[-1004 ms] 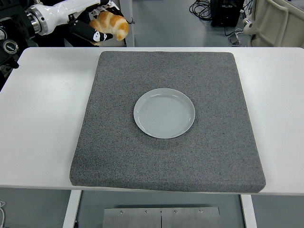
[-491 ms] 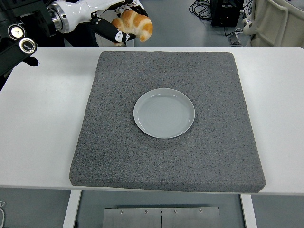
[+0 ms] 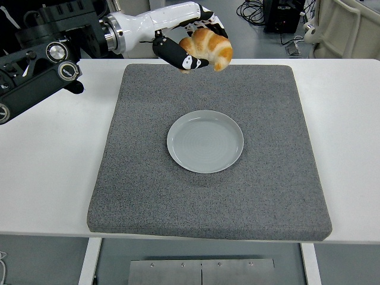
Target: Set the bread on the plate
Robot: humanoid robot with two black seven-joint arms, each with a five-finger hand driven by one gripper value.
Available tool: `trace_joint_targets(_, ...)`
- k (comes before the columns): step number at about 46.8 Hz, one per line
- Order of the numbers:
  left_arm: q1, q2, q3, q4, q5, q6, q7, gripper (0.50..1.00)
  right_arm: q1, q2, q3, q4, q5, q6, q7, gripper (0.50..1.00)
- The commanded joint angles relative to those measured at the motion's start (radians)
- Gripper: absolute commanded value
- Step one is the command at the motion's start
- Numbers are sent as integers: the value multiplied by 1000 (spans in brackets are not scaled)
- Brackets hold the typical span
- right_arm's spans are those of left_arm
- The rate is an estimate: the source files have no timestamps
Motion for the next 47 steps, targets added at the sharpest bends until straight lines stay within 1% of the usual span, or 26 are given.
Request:
trace_joint_targets(1,0,-20,0,-7,0,0,15,527,0,0,0,0,0,0,0,1000)
trace_joint_targets(13,8,-69,6,-23,0,0,41,536,0,0,0,0,0,0,0,1000)
trace_joint_targets(29,23,-76,32,-23,1,0,39,536,0,0,0,0,0,0,0,1000)
trace_joint_targets(35,42,-88,34,-20,14,2,38,536,0,0,0,0,0,0,0,1000)
trace_joint_targets(47,112,-122,34,-4,112,9,38,536,0,0,0,0,0,0,0,1000)
